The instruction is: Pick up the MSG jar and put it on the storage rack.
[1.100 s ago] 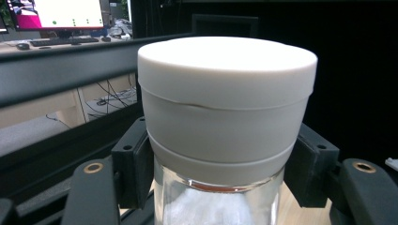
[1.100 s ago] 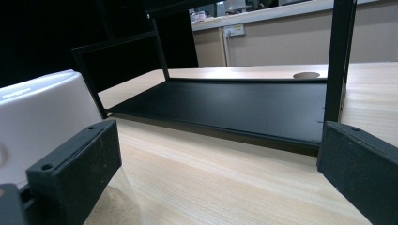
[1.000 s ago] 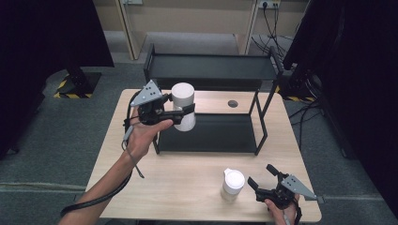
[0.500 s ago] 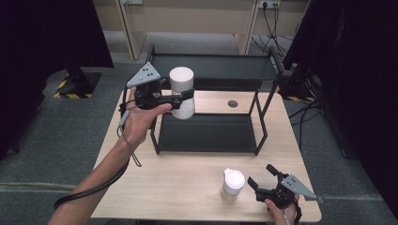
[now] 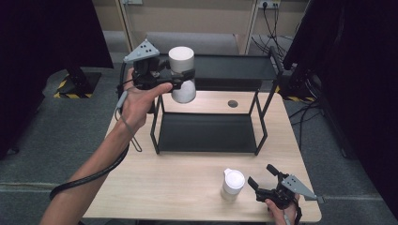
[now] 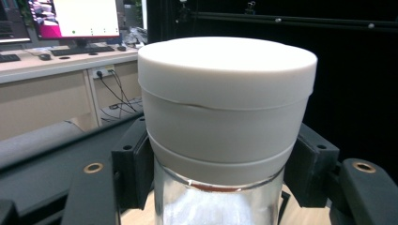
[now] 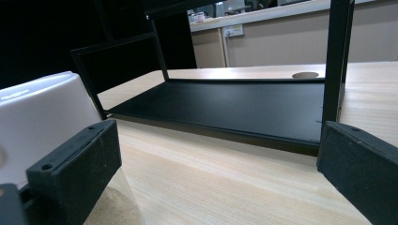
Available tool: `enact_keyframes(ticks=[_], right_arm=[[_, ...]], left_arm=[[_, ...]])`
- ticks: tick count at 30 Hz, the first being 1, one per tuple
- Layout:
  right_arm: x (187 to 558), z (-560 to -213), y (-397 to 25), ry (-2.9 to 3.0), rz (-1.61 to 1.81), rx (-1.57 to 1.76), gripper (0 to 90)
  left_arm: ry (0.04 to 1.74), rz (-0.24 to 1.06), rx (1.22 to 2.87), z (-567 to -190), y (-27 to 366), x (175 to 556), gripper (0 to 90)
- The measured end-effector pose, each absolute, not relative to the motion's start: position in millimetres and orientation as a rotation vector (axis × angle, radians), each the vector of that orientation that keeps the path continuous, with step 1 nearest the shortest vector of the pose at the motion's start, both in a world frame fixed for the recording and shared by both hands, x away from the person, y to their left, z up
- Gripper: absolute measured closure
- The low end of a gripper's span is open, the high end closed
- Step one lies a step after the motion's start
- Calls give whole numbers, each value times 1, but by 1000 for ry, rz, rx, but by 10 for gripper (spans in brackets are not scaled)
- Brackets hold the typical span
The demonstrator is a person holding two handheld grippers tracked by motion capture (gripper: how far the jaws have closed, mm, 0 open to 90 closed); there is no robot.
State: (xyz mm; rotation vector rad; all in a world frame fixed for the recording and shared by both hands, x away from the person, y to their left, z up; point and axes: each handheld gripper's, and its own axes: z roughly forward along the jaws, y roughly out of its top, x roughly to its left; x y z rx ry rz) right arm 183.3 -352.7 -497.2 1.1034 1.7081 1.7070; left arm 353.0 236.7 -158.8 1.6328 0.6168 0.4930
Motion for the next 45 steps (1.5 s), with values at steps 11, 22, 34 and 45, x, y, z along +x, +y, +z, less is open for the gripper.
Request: enact_keyframes(ticks=[11,22,34,45], right_arm=[[183,-497,-354,1704,1712,1109,4],[183,-497,-355,1702,1710,1107,4],[182,-497,-354,1701,1713,1104,4],[180,-497,-355,1694,1713,1101,4]], left_arm=[[662,539,1614,-144,222,367,350],[742,592,1588,-140,207,389,349],[809,679,1571,-141,187,402,349],[868,721,1550,-151,181,413,349]])
